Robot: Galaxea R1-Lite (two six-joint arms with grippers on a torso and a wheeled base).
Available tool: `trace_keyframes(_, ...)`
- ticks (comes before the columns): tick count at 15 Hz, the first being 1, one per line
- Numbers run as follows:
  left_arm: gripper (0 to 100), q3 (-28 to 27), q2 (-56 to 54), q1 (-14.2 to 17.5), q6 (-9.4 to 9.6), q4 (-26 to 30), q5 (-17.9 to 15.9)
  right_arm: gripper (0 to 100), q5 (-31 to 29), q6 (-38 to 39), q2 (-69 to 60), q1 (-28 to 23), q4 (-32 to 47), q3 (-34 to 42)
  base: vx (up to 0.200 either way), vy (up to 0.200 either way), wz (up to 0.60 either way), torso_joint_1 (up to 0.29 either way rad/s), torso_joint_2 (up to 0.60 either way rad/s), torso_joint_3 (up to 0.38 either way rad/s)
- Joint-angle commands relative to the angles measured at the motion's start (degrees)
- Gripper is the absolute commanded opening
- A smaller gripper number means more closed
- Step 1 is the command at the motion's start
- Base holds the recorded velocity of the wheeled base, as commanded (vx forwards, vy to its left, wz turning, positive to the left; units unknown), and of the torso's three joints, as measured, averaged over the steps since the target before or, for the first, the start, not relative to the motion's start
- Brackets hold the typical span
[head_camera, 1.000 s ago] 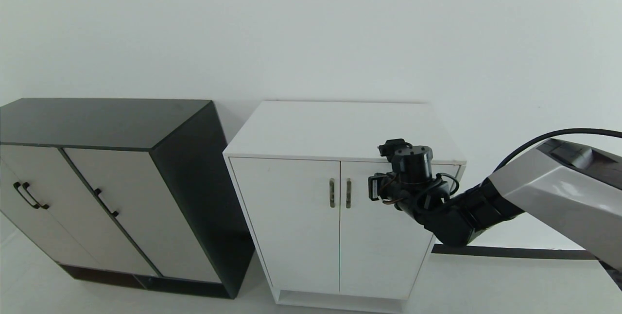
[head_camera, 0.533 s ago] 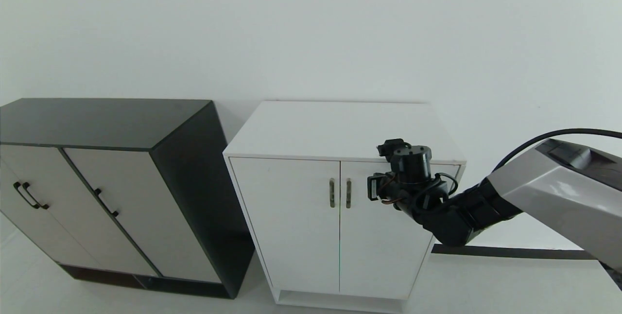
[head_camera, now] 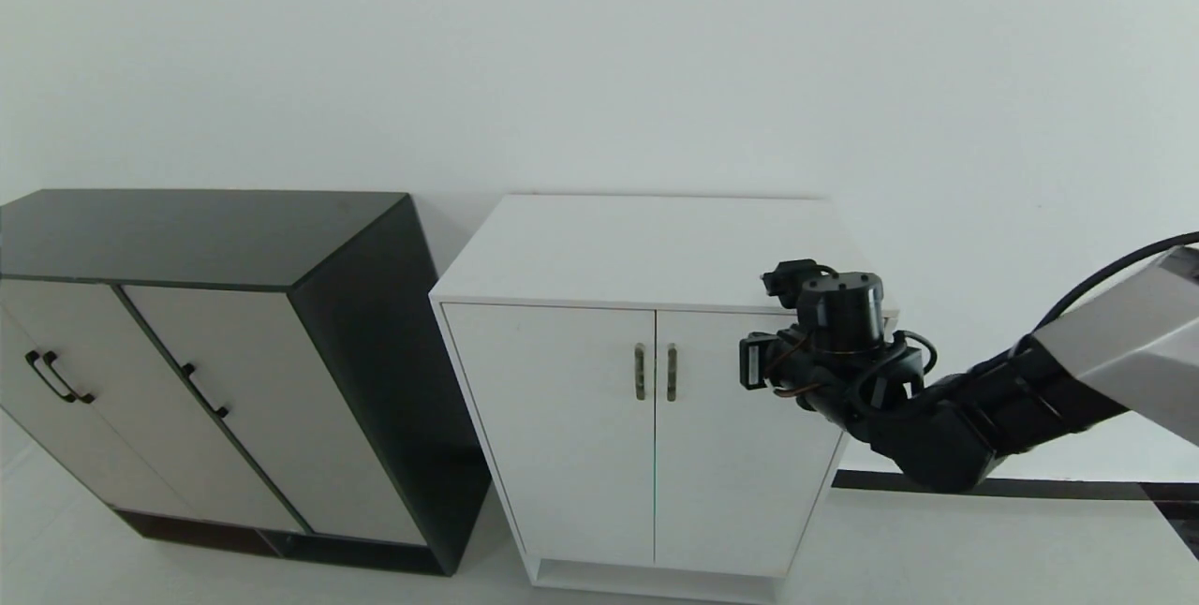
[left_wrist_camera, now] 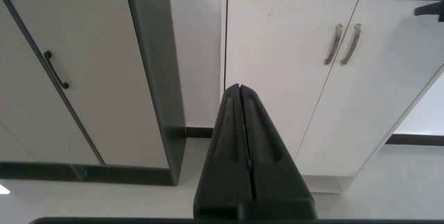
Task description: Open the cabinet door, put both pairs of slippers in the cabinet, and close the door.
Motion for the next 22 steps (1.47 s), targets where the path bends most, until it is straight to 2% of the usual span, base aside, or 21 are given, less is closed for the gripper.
trace_keyframes(1,0,0.0,0.1,0.0,0.00,0.0,0.0,0,-0.1,-0.1,-8.3,-0.1,0.0,5.9,0.000,0.000,0.00,0.000,0.00,0.000)
trace_keyframes(2,0,0.0,0.1,0.0,0.00,0.0,0.0,0,-0.1,-0.1,-8.3,-0.1,0.0,5.9,0.000,0.000,0.00,0.000,0.00,0.000)
trace_keyframes(3,0,0.0,0.1,0.0,0.00,0.0,0.0,0,-0.3,-2.4,-14.8,-0.9,0.0,11.9,0.000,0.000,0.00,0.000,0.00,0.000)
trace_keyframes(8,0,0.0,0.1,0.0,0.00,0.0,0.0,0,-0.3,-6.7,-30.4,-5.9,0.3,23.8,0.000,0.000,0.00,0.000,0.00,0.000)
trace_keyframes(12,0,0.0,0.1,0.0,0.00,0.0,0.0,0,-0.3,-9.8,-46.5,-14.6,0.7,38.1,0.000,0.000,0.00,0.000,0.00,0.000)
trace_keyframes(14,0,0.0,0.1,0.0,0.00,0.1,0.0,0,0.2,-11.5,-52.2,-19.9,2.2,40.9,0.000,0.000,0.00,0.000,0.00,0.000)
trace_keyframes(16,0,0.0,0.1,0.0,0.00,0.0,0.0,0,0.5,-11.6,-60.1,-23.3,7.2,44.2,0.000,0.000,0.00,0.000,0.00,0.000)
trace_keyframes(18,0,0.0,0.1,0.0,0.00,0.0,0.0,0,1.5,-11.6,-66.8,-23.6,12.6,45.9,0.000,0.000,0.00,0.000,0.00,0.000)
trace_keyframes(22,0,0.0,0.1,0.0,0.00,0.0,0.0,0,4.8,-11.4,-87.1,-23.6,36.1,47.9,0.000,0.000,0.00,0.000,0.00,0.000)
